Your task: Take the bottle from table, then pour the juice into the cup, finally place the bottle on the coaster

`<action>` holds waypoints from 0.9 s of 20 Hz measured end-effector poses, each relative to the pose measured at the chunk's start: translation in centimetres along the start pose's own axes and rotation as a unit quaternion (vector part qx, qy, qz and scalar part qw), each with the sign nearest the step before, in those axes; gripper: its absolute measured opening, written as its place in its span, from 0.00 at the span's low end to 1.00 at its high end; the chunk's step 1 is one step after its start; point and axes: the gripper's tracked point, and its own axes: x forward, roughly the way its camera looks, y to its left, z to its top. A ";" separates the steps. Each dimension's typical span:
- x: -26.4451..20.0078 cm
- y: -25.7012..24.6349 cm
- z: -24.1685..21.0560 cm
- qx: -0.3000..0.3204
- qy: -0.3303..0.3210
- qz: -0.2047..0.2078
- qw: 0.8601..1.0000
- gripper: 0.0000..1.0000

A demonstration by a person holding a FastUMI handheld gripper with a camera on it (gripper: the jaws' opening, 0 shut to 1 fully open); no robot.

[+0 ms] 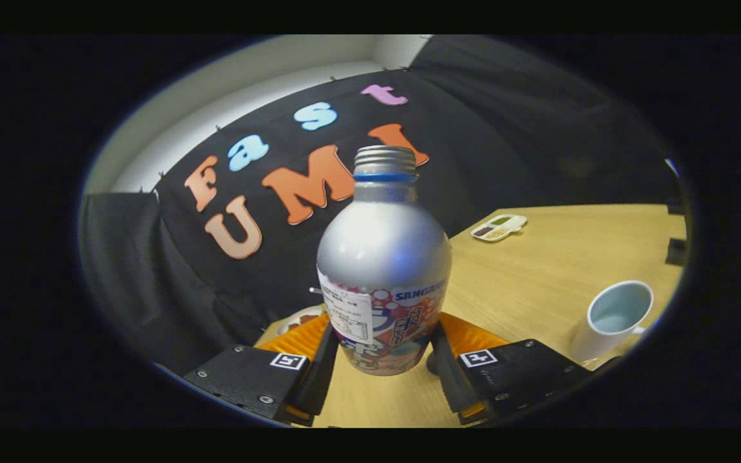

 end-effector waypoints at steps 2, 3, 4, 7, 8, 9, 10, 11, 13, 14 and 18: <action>0.9 -1.4 -1.4 -0.069 0.008 -0.030 0.997 0.72; 1.4 -2.0 -1.9 -0.095 0.015 -0.042 0.994 0.73; 2.0 -2.4 -2.5 -0.119 0.022 -0.051 0.991 0.73; 3.1 -3.8 -4.6 -0.180 0.049 -0.071 0.980 0.73; 3.3 -4.1 -5.2 -0.195 0.057 -0.075 0.976 0.73; 3.5 -4.5 -5.6 -0.207 0.060 -0.079 0.973 0.74; 3.7 -4.7 -5.7 -0.213 0.058 -0.081 0.972 0.74; 3.9 -4.6 -5.8 -0.216 0.056 -0.074 0.972 0.75; 4.6 -5.0 -7.0 -0.227 0.069 -0.074 0.969 0.76; 4.6 -5.5 -7.9 -0.234 0.086 -0.077 0.965 0.77; 2.4 -5.2 -7.3 -0.221 0.089 -0.081 0.968 0.89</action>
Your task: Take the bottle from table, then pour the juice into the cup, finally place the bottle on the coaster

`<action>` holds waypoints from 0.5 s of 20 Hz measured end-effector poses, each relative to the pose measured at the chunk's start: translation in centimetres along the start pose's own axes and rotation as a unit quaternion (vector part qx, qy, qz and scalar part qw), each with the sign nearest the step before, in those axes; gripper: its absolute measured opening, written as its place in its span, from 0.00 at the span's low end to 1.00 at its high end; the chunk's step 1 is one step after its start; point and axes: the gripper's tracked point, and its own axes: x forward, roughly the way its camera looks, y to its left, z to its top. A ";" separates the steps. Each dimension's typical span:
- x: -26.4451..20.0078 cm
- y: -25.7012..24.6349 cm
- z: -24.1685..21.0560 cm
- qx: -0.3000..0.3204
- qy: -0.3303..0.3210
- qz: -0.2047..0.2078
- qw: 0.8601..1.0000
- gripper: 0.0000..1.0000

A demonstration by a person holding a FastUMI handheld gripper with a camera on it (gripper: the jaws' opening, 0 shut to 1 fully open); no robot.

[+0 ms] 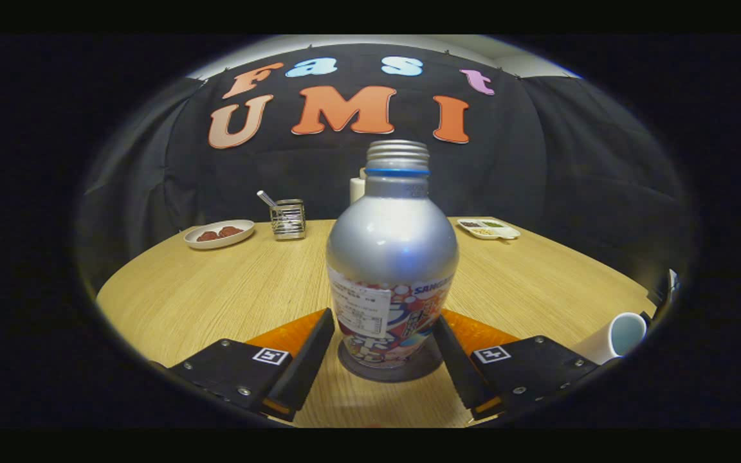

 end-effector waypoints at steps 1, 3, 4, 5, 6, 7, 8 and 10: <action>-1.3 -0.3 -0.1 0.002 0.001 -0.005 1.000 0.89; -3.8 -0.4 0.4 0.007 -0.013 -0.004 1.000 0.94; -5.4 -0.2 1.0 0.013 -0.024 0.005 1.000 0.97; -6.9 0.3 1.7 0.019 -0.039 0.014 0.999 0.97; -8.6 0.3 2.5 0.026 -0.057 0.021 0.998 0.97; -10.3 0.4 3.6 0.032 -0.073 0.027 0.996 0.97; -12.0 0.7 4.5 0.036 -0.089 0.038 0.995 0.97; -15.9 1.5 7.0 0.046 -0.129 0.057 0.989 0.97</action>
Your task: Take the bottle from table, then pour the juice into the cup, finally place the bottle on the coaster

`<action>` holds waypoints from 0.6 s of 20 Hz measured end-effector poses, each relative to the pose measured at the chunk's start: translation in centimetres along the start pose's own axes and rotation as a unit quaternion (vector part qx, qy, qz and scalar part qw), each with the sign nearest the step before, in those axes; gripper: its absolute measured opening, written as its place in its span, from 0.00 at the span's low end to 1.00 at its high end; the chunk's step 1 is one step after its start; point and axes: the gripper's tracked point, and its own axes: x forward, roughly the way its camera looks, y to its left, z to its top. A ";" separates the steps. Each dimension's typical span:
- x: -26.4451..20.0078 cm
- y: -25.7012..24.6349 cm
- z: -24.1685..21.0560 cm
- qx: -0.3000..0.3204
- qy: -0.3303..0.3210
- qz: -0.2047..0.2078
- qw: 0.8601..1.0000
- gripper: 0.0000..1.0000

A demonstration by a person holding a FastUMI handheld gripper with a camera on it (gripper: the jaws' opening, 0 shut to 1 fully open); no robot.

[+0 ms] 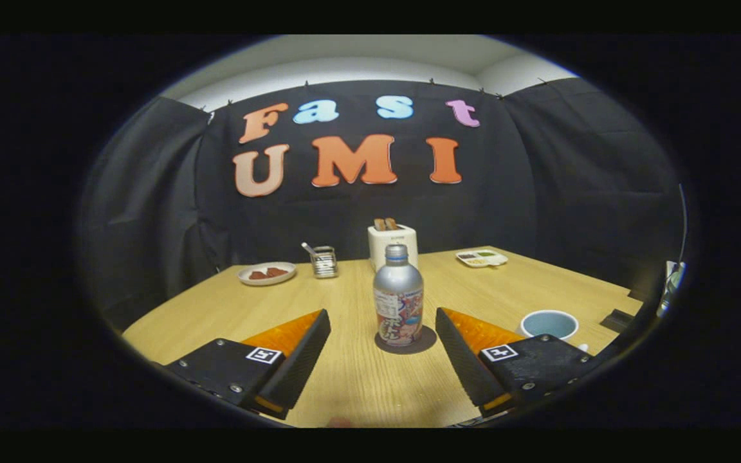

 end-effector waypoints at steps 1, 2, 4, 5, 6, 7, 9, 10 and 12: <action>-1.4 0.8 1.4 0.007 -0.017 0.009 1.000 0.97; -2.6 1.6 2.3 0.009 -0.028 0.017 0.999 0.97; -4.7 2.8 3.0 -0.004 -0.031 0.026 0.999 0.96; -5.5 3.4 3.3 -0.015 -0.034 0.031 0.999 0.96; -6.1 3.9 3.5 -0.024 -0.038 0.035 0.998 0.96; -6.6 4.6 3.6 -0.029 -0.041 0.041 0.998 0.96; -7.0 5.9 3.5 -0.027 -0.041 0.054 0.997 0.97; -7.0 6.1 3.3 -0.028 -0.039 0.055 0.997 0.97; -6.8 6.3 2.7 -0.037 -0.030 0.054 0.997 0.96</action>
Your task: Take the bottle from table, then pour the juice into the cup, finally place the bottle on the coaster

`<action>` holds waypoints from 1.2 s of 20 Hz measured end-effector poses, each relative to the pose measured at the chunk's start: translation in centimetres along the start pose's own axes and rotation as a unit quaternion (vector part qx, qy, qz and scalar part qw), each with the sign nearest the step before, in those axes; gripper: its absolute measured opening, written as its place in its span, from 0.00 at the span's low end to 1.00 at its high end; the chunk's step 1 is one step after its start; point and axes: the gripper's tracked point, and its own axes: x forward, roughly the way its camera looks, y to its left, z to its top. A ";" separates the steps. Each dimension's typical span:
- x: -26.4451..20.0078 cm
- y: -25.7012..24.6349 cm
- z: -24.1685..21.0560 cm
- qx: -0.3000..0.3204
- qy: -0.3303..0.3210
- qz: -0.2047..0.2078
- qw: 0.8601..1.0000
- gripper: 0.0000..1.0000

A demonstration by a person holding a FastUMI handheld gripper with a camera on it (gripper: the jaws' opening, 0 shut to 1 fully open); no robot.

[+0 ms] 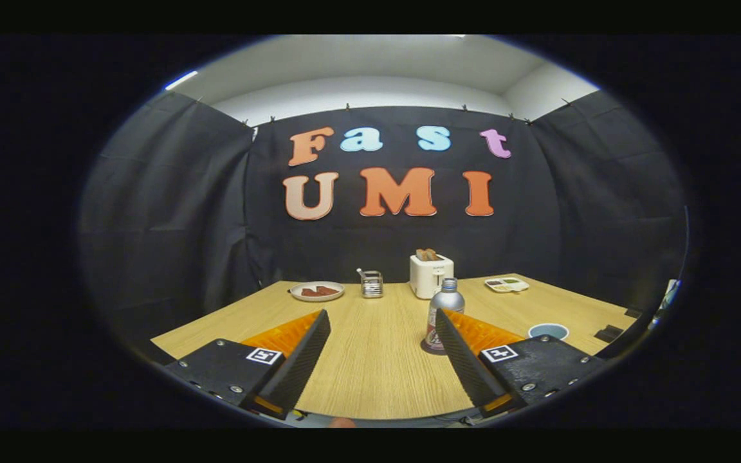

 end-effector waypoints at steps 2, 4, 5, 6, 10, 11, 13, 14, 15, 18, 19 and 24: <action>0.3 0.3 -0.3 -0.003 0.005 0.004 1.000 0.97; 0.6 0.3 -0.3 -0.003 0.007 0.006 1.000 0.97; 0.6 0.1 -0.4 -0.003 0.009 0.004 1.000 0.97; 0.7 -0.2 -0.4 -0.002 0.009 0.002 1.000 0.97; 0.5 -0.9 0.0 0.020 -0.001 -0.003 1.000 0.97; 0.5 -1.1 0.0 0.023 -0.001 -0.005 1.000 0.97; 0.3 -1.5 0.1 0.026 -0.002 -0.008 1.000 0.97; 0.2 -1.4 0.1 0.027 -0.002 -0.008 1.000 0.97; 0.2 -1.5 0.1 0.027 -0.002 -0.008 1.000 0.97; 0.1 -1.8 -0.1 0.022 0.001 -0.011 1.000 0.97; 0.1 -1.7 0.0 0.023 0.001 -0.012 1.000 0.97; 0.1 -2.0 -0.1 0.023 0.000 -0.013 1.000 0.97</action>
